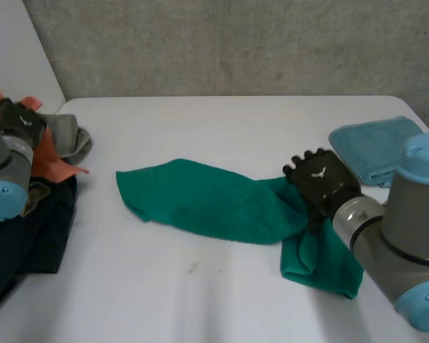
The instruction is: Fold the laundry.
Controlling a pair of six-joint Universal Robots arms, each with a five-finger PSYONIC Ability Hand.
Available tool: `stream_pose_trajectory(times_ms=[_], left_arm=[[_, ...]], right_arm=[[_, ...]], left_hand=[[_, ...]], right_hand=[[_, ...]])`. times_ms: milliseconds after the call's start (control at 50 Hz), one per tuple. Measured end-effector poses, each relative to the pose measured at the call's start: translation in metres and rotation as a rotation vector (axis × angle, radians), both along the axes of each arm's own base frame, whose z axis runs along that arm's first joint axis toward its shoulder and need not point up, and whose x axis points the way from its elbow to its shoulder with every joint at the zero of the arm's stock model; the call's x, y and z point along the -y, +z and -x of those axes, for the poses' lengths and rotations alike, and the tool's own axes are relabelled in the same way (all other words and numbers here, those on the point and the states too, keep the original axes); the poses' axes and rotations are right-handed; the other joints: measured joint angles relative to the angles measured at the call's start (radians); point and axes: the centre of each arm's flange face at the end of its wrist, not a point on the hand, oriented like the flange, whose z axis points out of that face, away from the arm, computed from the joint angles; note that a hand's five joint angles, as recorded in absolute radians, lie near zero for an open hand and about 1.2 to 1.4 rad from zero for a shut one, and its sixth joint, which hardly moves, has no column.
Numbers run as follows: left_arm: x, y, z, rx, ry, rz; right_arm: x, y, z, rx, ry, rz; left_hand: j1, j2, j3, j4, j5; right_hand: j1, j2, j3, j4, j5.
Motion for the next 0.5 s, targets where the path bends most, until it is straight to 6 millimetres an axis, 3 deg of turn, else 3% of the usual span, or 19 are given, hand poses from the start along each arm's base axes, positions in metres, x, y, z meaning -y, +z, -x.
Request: stream_pose_trajectory(times_ms=[120,260,360,460,480,500], left_arm=[[-0.033,0.042,0.039,-0.186,-0.093,0.082],[-0.083,0.049,0.096,-0.365,-0.251,0.034],[-0.119,0.029,0.14,-0.453,-0.37,-0.071],[-0.132,-0.007,0.171,-0.452,-0.431,-0.171],[-0.132,-0.007,0.171,-0.452,-0.431,-0.171],[-0.134,-0.022,0.179,-0.441,-0.444,-0.204]], right_arm=[[0.014,0.029,0.013,0.194,-0.081,-0.004],[0.023,0.057,0.029,0.277,-0.138,-0.015],[0.022,0.07,0.04,0.224,-0.159,-0.067],[0.015,0.064,0.046,0.105,-0.131,-0.14],[0.015,0.064,0.046,0.105,-0.131,-0.14],[0.011,0.057,0.049,0.057,-0.105,-0.176]], left_hand=[[-0.024,-0.019,-0.027,-0.011,-0.039],[-0.043,-0.037,-0.037,-0.028,-0.052],[-0.043,-0.037,-0.037,-0.028,-0.052],[-0.043,-0.037,-0.037,-0.028,-0.052],[-0.043,-0.037,-0.037,-0.028,-0.052],[-0.043,-0.037,-0.037,-0.028,-0.051]], right_hand=[[0.0,0.0,0.0,0.0,0.0],[0.0,0.0,0.0,0.0,0.0],[0.0,0.0,0.0,0.0,0.0],[0.0,0.0,0.0,0.0,0.0],[0.0,0.0,0.0,0.0,0.0],[0.0,0.0,0.0,0.0,0.0]])
